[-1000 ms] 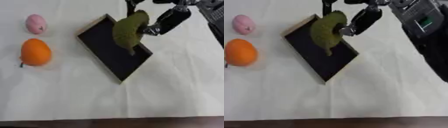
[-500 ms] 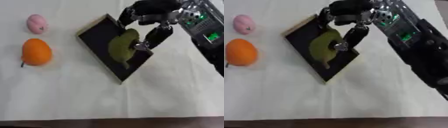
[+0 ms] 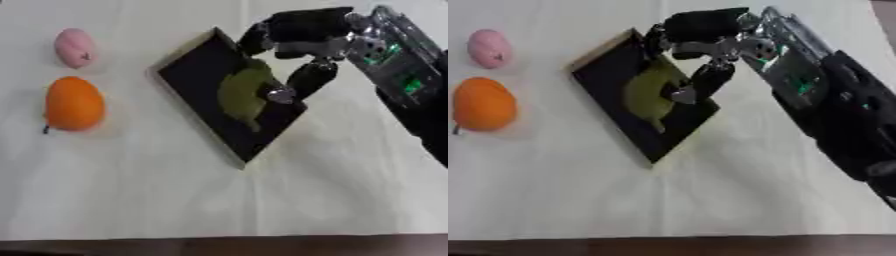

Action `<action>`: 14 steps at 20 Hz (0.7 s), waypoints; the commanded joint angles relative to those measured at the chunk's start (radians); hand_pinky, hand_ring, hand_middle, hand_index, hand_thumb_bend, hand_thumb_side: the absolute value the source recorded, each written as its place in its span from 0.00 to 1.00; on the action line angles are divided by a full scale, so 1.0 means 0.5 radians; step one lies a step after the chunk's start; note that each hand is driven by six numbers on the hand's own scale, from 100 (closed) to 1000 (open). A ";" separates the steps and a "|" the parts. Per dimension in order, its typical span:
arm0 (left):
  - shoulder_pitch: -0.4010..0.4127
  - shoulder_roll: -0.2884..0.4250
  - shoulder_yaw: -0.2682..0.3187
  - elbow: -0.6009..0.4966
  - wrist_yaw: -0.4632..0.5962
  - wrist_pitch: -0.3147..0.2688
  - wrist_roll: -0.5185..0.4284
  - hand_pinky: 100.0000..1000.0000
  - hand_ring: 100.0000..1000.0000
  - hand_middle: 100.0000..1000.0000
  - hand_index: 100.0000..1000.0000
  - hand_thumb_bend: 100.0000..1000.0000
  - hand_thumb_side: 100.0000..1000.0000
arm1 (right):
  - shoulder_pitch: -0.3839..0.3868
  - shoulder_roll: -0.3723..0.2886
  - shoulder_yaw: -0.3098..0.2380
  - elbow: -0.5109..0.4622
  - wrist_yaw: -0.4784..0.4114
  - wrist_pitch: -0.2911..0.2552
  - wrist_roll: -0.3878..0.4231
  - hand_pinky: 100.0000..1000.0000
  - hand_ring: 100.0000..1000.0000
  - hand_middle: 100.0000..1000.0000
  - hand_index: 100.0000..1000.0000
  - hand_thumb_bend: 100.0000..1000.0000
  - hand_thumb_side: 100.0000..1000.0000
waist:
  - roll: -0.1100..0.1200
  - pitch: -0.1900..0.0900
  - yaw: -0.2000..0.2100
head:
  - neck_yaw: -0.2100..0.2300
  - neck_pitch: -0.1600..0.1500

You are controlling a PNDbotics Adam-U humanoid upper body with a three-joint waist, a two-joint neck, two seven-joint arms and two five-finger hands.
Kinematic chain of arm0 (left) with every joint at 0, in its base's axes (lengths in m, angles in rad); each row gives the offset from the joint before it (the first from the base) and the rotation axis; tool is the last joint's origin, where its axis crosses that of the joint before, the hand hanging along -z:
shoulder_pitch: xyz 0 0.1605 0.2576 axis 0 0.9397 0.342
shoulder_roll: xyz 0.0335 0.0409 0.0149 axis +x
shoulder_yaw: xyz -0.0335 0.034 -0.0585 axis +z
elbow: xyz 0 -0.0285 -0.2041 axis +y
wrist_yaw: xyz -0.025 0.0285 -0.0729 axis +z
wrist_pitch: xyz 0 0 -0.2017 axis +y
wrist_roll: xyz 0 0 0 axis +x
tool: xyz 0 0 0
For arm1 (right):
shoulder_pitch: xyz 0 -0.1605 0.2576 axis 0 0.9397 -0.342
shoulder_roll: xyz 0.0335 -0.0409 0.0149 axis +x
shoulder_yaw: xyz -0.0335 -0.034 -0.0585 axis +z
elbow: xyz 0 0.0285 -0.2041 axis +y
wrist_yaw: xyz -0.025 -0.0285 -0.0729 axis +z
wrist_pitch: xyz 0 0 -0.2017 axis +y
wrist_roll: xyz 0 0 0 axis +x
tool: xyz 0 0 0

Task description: Pick up objects on the table and place them in the box.

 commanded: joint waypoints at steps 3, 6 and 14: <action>-0.016 0.018 0.002 -0.038 0.004 0.007 -0.002 0.66 0.64 0.71 0.77 0.13 0.55 | -0.021 -0.051 -0.089 -0.024 -0.089 -0.094 -0.013 0.91 0.83 0.76 0.86 0.00 0.60 | 0.012 -0.054 -0.003 | 0.009 0.000; -0.016 0.017 0.002 -0.038 0.004 0.007 -0.003 0.66 0.64 0.71 0.77 0.13 0.55 | -0.023 -0.064 -0.125 -0.064 -0.126 -0.122 0.004 0.91 0.83 0.76 0.86 0.00 0.57 | 0.012 -0.057 -0.006 | 0.012 0.004; -0.019 0.022 0.006 -0.038 0.001 0.006 0.004 0.66 0.64 0.71 0.77 0.13 0.55 | -0.043 -0.080 -0.360 -0.257 -0.367 0.033 -0.088 0.90 0.79 0.70 0.81 0.00 0.18 | 0.018 -0.063 -0.017 | 0.020 0.012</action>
